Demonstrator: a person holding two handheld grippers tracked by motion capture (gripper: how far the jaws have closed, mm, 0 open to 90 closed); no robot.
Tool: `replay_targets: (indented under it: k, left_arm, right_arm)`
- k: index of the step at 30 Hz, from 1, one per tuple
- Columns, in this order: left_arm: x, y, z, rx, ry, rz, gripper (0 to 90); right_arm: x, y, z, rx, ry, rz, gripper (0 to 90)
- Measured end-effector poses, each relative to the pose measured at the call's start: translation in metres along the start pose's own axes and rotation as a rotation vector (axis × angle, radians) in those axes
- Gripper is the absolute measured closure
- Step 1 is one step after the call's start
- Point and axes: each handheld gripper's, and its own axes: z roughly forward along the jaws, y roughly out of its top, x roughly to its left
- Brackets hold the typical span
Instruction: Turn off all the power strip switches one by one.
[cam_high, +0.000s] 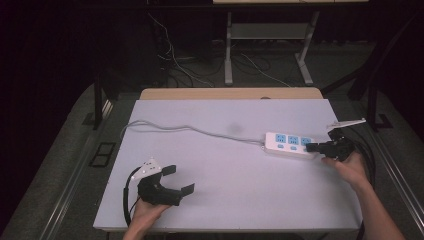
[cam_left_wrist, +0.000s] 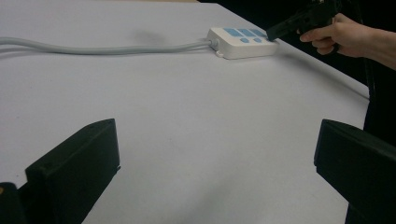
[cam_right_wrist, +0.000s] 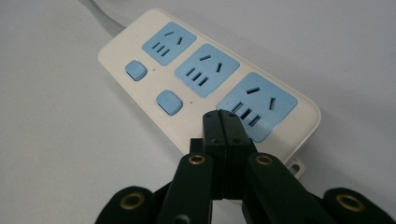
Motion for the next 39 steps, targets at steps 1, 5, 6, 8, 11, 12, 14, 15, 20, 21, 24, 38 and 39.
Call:
replay_targets:
  k: [1, 5, 6, 8, 11, 12, 14, 15, 20, 21, 24, 38, 39]
  left_arm:
    - [0.0, 0.0, 0.0, 0.0, 0.0, 0.0, 0.0]
    - [0.0, 0.0, 0.001, 0.002, -0.001, 0.002, 0.0]
    - [0.0, 0.0, 0.001, 0.004, -0.001, 0.001, 0.0]
    - [0.0, 0.0, 0.001, 0.007, -0.001, 0.003, 0.0]
    - [0.0, 0.0, 0.001, 0.008, 0.001, 0.001, 0.0]
    - [0.0, 0.0, 0.001, 0.007, 0.001, 0.002, 0.0]
    - [0.001, 0.0, 0.001, 0.008, 0.002, -0.002, 0.0]
    - [0.001, 0.0, 0.001, 0.007, 0.004, -0.002, 0.0]
    - [0.001, 0.0, 0.001, 0.006, 0.004, -0.002, 0.0]
    - [0.001, 0.0, 0.001, 0.006, 0.003, -0.001, 0.0]
    - [0.001, 0.0, 0.0, 0.003, 0.004, -0.004, 0.0]
    - [0.001, 0.0, 0.0, -0.001, 0.001, -0.004, 0.0]
    - [0.001, 0.0, -0.001, -0.001, 0.0, -0.004, 0.0]
  right_arm:
    - [0.0, -0.001, 0.0, -0.006, 0.0, 0.0, 90.0]
    - [0.0, -0.003, -0.002, -0.007, -0.006, -0.006, 90.0]
    - [-0.001, -0.004, -0.002, -0.016, 0.001, 0.003, 90.0]
    - [-0.001, -0.005, -0.002, -0.022, -0.001, 0.002, 90.0]
    - [0.0, -0.004, -0.002, -0.017, -0.004, 0.0, 90.0]
    - [0.0, -0.004, -0.002, -0.016, -0.006, 0.001, 90.0]
    - [0.0, -0.003, -0.002, -0.013, -0.005, 0.006, 90.0]
    - [0.0, -0.003, -0.002, -0.01, -0.007, 0.006, 90.0]
    - [0.001, 0.0, -0.005, -0.014, -0.019, 0.009, 90.0]
    - [0.001, 0.0, -0.005, -0.013, -0.023, 0.009, 90.0]
    - [0.002, 0.001, -0.007, -0.021, -0.019, 0.014, 90.0]
    - [0.012, 0.008, -0.022, -0.057, -0.027, 0.014, 90.0]
    - [0.013, 0.008, -0.024, -0.062, -0.026, 0.018, 90.0]
